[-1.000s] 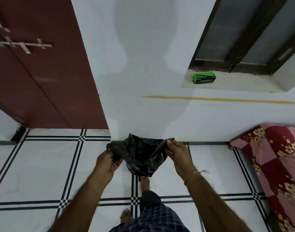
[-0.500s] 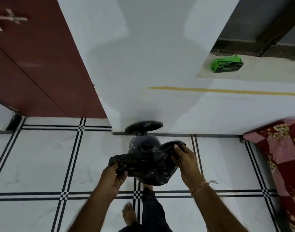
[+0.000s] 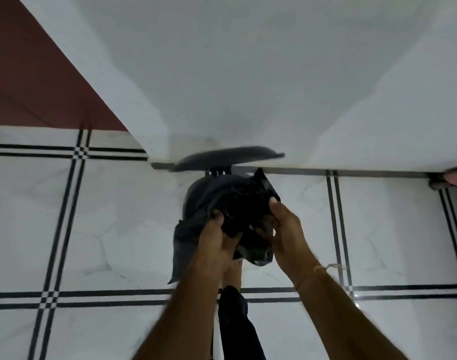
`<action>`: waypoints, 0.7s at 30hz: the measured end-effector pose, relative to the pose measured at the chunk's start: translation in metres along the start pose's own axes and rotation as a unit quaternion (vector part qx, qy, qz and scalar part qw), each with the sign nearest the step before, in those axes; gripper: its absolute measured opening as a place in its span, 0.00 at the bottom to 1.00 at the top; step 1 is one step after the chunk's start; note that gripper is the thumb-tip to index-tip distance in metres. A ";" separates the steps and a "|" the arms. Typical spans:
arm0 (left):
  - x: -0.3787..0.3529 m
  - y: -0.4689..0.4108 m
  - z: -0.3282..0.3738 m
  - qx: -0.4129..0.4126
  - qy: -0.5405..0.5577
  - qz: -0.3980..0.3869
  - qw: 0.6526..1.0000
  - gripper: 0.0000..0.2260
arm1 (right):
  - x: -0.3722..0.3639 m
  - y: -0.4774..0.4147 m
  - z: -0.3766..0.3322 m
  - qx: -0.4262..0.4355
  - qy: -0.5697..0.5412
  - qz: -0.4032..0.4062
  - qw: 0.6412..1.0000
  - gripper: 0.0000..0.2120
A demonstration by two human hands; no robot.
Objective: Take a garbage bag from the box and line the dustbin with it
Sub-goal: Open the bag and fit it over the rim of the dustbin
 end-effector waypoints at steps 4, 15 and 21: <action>0.001 -0.074 -0.015 -0.053 0.059 -0.012 0.997 0.18 | 0.009 -0.049 0.026 -0.010 -0.057 -0.009 0.998 0.16; 0.018 -0.130 -0.021 -0.106 -0.174 0.003 0.979 0.10 | 0.045 -0.082 0.058 -0.017 -0.079 0.014 0.997 0.26; 0.070 -0.149 -0.032 -0.060 -0.253 0.029 0.965 0.23 | 0.040 -0.083 0.057 -0.024 -0.117 0.018 0.993 0.26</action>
Point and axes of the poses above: each hand's wrist, its own y-axis away from the middle knuckle, its own x-axis out of the back of the hand, z = x × y, the point moved 6 cm from there along -y, towards the middle knuckle, and after that the axes turned 10 degrees about -x, right-handed, at the moved point
